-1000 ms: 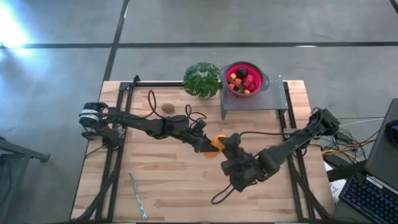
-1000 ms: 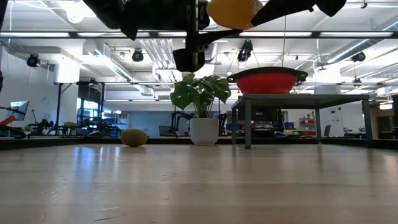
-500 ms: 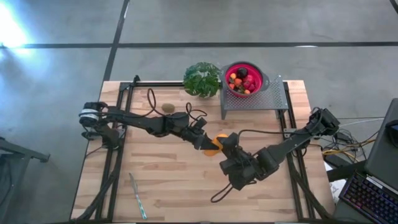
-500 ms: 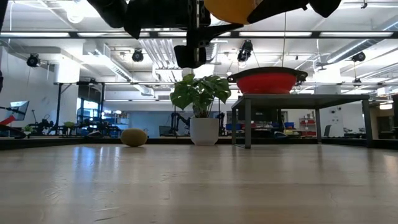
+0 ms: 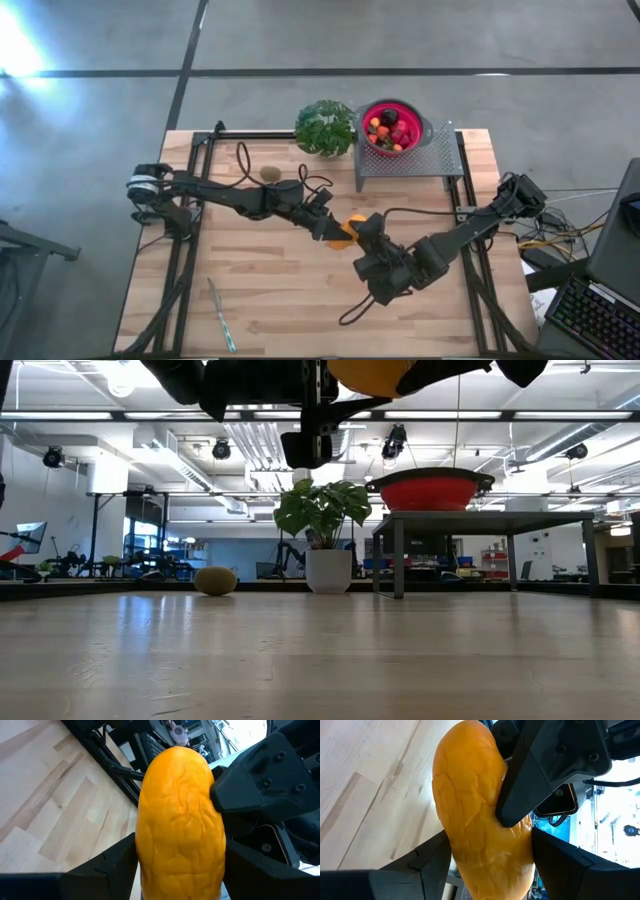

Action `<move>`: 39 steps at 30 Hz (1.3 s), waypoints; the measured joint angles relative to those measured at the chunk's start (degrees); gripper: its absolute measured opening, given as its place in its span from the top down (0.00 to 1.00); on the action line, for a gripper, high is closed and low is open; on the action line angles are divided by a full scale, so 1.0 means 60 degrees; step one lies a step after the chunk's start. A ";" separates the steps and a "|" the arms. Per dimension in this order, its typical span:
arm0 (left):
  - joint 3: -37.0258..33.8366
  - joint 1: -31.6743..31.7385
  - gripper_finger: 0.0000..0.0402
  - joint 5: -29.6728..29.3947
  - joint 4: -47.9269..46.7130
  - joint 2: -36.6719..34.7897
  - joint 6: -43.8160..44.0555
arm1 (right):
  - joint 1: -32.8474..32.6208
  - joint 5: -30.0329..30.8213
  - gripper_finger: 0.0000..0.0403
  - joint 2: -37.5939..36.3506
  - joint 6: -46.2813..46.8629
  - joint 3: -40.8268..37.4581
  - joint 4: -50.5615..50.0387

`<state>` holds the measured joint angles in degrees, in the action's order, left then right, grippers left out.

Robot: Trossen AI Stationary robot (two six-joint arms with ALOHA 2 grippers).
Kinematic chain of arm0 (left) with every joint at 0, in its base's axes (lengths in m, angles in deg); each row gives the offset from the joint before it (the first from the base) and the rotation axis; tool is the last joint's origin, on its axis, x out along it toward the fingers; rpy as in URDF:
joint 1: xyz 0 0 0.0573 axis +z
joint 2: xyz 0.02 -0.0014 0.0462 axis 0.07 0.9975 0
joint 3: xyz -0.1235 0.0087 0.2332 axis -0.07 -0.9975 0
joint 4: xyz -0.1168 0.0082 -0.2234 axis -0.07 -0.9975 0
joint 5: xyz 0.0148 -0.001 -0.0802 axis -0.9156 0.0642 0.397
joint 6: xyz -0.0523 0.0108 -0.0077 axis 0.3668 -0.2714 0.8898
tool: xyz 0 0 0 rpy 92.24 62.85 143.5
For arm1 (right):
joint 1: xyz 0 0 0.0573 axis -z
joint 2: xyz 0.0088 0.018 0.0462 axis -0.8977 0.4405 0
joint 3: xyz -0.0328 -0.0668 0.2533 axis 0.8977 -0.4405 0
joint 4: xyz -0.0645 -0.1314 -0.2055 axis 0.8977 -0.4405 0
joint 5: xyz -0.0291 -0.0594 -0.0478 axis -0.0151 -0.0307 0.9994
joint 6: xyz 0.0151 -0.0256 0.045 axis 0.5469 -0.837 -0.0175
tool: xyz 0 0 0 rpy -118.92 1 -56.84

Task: Pick & Place Fruit
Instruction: Put the mango into the red strainer bowl on the shelf

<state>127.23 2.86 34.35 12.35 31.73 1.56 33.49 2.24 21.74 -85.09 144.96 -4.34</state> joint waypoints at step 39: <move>0.0015 -0.0003 0.02 0.0841 -0.0229 -0.0025 -0.1752 | 0.0672 0.0270 0.39 -0.1627 0.1511 0.0004 -0.1852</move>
<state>127.31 2.84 39.39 10.98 31.58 -8.96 37.52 3.86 11.98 -76.02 144.98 -15.45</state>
